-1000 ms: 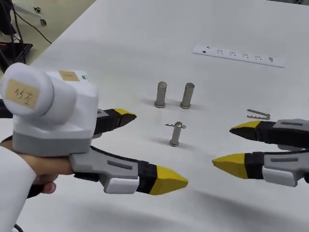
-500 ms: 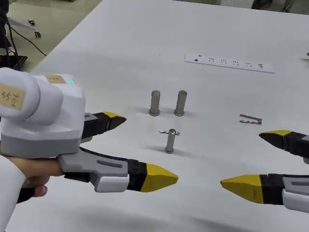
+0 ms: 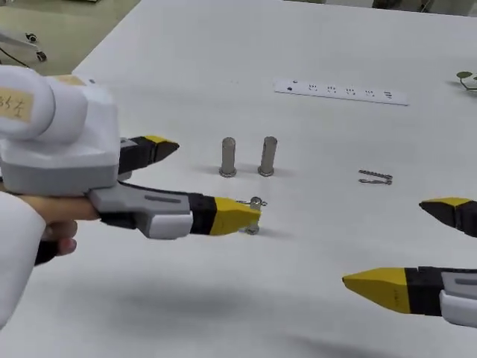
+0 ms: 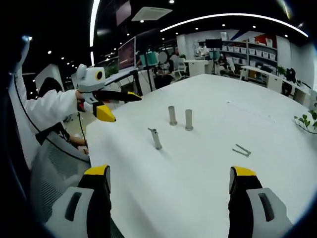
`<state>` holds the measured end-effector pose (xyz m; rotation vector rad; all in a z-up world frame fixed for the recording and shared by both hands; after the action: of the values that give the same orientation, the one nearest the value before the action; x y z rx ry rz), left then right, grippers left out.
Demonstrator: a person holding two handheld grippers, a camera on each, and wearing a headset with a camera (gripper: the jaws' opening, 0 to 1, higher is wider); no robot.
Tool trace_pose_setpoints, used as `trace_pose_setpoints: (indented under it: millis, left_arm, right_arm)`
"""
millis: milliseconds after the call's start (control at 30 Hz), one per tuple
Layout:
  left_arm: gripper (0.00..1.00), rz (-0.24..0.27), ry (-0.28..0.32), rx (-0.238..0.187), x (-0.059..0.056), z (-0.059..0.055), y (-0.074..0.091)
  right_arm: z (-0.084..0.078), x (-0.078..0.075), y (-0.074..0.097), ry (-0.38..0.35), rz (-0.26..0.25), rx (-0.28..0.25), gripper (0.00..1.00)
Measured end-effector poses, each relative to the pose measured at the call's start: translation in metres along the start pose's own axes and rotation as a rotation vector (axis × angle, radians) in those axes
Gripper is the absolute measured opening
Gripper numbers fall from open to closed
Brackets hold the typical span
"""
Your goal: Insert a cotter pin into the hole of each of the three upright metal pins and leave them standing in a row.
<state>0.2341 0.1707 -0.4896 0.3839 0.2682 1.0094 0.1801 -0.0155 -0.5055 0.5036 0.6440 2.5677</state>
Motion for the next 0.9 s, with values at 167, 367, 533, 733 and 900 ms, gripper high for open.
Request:
trace_pose_setpoints:
  millis: [167, 367, 533, 733, 900]
  left_arm:
    - [0.95, 0.043, -0.014, -0.028, 0.018, 0.016, -0.015]
    - [0.87, 0.041, -0.048, -0.001, 0.038, 0.016, -0.042]
    - [0.81, 0.03, -0.057, 0.039, 0.046, 0.01, -0.061]
    - [0.72, 0.004, -0.093, 0.1, 0.043, -0.006, -0.079]
    - [0.57, 0.008, -0.129, 0.158, 0.044, -0.024, -0.092]
  right_arm:
    - [0.004, 0.0, 0.005, -0.025, -0.029, -0.035, 0.98]
    - [0.002, 0.005, 0.008, -0.031, -0.038, -0.035, 0.98]
    - [-0.002, 0.004, 0.013, -0.044, -0.064, -0.025, 0.97]
    - [-0.004, 0.003, 0.021, -0.074, -0.089, -0.037, 0.96]
    - [-0.005, 0.001, 0.024, -0.072, -0.105, -0.033, 0.95]
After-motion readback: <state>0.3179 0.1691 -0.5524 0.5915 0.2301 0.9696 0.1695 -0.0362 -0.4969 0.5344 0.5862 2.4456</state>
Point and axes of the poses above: the centre of the closed fingertips' face, and the gripper's own axes: y roughly backward along the fingers, x roughly to its left, z roughly out of its top, the point moved 1 cm from there along y, roughly backward along the fingers, and after that the axes turned 13 degrees about z, right-handed, at the moved point
